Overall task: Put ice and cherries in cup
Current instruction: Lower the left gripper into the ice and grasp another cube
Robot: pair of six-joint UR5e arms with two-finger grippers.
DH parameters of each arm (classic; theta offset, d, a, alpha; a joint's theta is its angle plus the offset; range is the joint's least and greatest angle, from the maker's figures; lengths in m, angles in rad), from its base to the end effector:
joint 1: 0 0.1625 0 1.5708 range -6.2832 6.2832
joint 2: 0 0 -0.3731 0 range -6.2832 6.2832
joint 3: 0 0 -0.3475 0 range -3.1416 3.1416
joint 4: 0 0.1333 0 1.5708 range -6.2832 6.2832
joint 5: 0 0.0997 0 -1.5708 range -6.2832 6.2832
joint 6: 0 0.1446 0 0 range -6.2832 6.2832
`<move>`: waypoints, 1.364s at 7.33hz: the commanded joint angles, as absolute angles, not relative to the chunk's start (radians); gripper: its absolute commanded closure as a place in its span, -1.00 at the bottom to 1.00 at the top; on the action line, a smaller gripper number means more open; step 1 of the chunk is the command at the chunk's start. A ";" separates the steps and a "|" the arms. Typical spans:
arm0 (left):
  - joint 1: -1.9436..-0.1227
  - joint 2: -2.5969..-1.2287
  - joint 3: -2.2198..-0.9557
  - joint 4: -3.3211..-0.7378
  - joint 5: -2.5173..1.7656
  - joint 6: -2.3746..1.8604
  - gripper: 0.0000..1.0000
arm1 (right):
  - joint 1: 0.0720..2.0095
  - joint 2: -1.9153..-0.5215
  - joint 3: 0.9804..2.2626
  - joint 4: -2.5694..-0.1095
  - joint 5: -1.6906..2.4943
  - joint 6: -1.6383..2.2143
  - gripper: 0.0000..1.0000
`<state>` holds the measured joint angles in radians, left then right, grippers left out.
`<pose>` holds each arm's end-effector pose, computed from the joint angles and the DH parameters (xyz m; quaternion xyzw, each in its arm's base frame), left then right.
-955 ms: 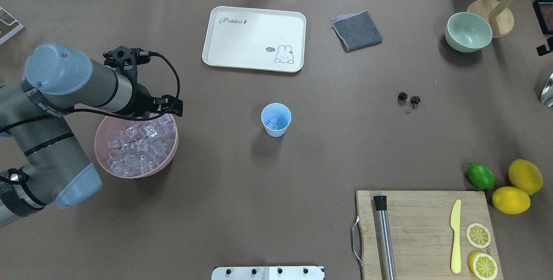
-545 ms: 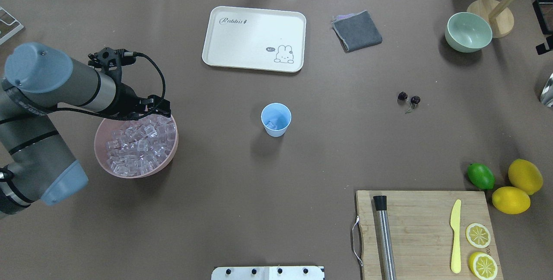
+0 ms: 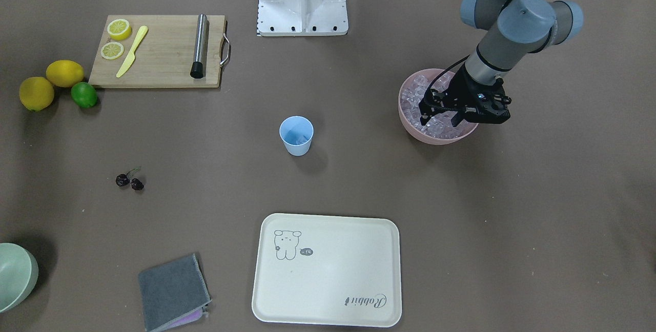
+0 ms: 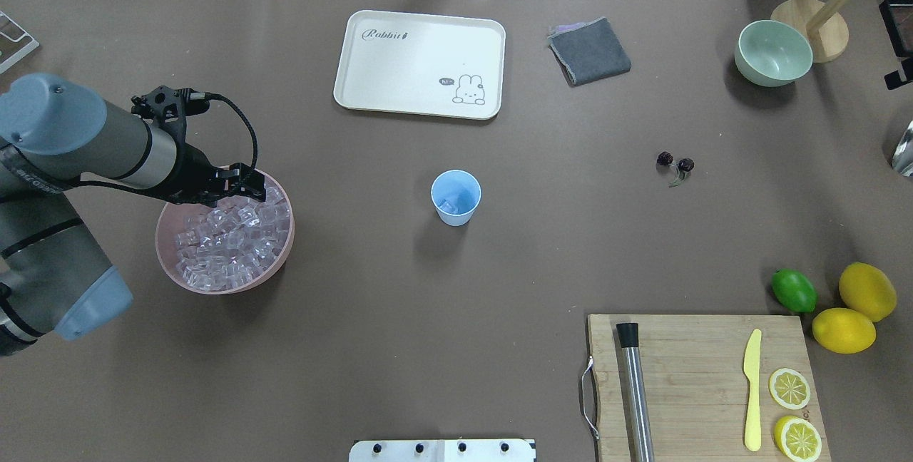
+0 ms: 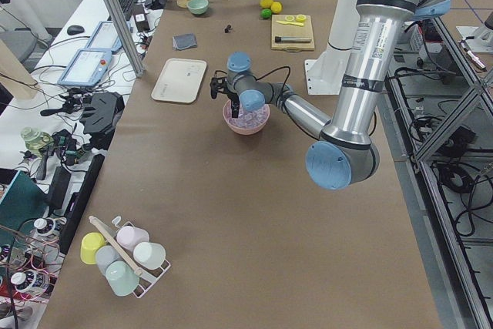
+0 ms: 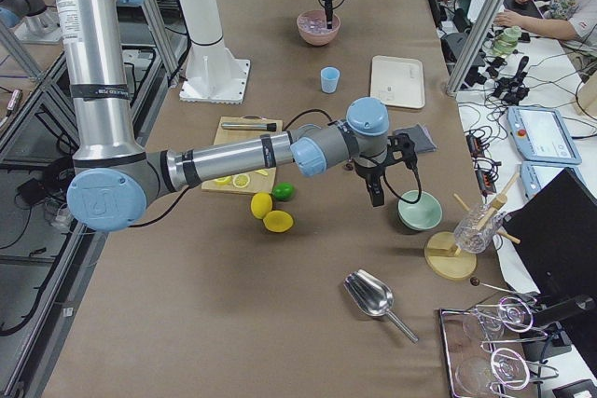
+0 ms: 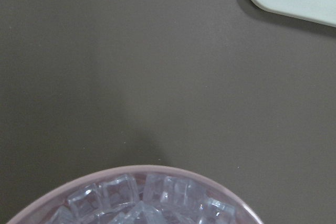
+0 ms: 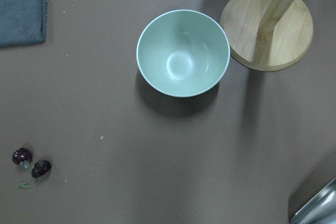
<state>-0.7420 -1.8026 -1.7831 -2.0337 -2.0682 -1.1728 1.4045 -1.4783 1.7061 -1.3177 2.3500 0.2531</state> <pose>0.3701 -0.4265 0.3761 0.0429 0.4769 -0.0429 0.8769 -0.0530 -0.5072 0.5006 0.1387 -0.4067 -0.0514 0.9015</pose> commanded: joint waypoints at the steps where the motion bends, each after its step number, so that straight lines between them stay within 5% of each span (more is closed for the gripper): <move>1: -0.718 -1.798 -1.781 -2.034 -2.068 -1.175 -0.63 | 1.405 -1.479 1.707 -1.318 2.352 0.255 -0.99; 4: -0.712 -1.798 -1.784 -2.034 -2.069 -1.177 -0.47 | 1.405 -1.477 1.704 -1.318 2.350 0.255 -0.99; 7: -0.710 -1.795 -1.789 -2.034 -2.069 -1.170 0.21 | 1.405 -1.480 1.704 -1.318 2.350 0.253 -0.99; 9: -0.712 -1.795 -1.796 -2.034 -2.072 -1.170 0.87 | 1.405 -1.483 1.709 -1.318 2.350 0.256 -0.99; 10: -0.724 -1.798 -1.827 -2.031 -2.091 -1.169 1.00 | 1.405 -1.483 1.709 -1.318 2.350 0.256 -0.99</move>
<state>-0.7146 -1.7959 -1.8015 -2.0334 -2.0757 -1.1702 1.4051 -1.4825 1.7077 -1.3177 2.3501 0.2555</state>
